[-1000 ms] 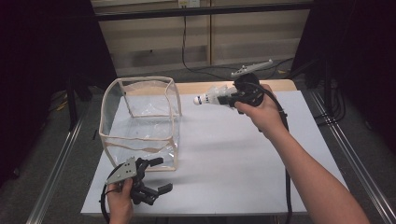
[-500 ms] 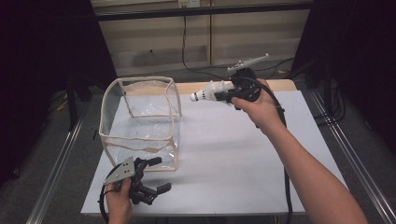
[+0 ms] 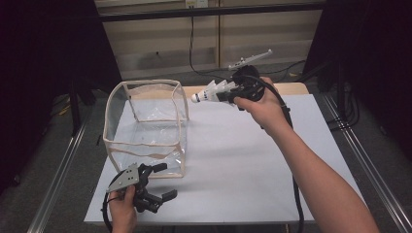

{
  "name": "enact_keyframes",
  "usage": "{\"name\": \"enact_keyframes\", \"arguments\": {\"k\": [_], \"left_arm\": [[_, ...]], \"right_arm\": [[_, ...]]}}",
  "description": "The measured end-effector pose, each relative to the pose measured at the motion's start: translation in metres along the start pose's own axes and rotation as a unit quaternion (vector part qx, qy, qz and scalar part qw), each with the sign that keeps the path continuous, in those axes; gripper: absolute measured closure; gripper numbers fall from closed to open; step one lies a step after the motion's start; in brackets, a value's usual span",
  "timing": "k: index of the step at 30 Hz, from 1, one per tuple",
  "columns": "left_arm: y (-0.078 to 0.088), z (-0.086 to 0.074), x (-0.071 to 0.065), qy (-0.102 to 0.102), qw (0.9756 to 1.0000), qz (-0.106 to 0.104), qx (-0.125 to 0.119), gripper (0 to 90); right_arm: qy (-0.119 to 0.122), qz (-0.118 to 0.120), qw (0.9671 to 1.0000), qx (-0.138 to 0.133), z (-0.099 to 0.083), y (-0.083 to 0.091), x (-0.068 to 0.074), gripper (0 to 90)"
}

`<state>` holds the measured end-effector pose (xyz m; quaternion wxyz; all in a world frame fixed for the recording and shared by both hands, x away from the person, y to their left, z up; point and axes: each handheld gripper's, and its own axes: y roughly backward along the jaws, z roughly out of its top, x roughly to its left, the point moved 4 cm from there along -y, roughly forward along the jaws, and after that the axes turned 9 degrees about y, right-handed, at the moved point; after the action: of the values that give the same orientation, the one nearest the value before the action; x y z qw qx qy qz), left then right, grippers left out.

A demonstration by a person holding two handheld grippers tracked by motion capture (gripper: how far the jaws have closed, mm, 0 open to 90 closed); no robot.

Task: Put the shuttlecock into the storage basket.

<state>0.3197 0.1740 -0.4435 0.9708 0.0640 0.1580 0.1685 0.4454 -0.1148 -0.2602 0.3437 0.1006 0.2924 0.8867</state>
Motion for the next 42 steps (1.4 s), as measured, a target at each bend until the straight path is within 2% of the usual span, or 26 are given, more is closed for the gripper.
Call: {"name": "enact_keyframes", "arguments": {"k": [14, 20, 42], "left_arm": [[0.000, -0.001, 0.000, 0.005, 1.0000, -0.002, -0.002, 2.8], [0.000, -0.001, 0.000, 0.006, 1.0000, -0.004, -0.001, 2.8], [0.000, -0.001, 0.000, 0.005, 1.0000, 0.000, 0.002, 2.8]], "right_arm": [[0.008, 0.001, 1.0000, 0.006, 0.020, -0.006, 0.005, 89.1], [0.009, -0.003, 1.0000, -0.001, 0.030, -0.005, 0.006, 89.1], [0.021, 0.005, 0.9997, -0.007, 0.049, -0.015, 0.017, 89.0]]}}
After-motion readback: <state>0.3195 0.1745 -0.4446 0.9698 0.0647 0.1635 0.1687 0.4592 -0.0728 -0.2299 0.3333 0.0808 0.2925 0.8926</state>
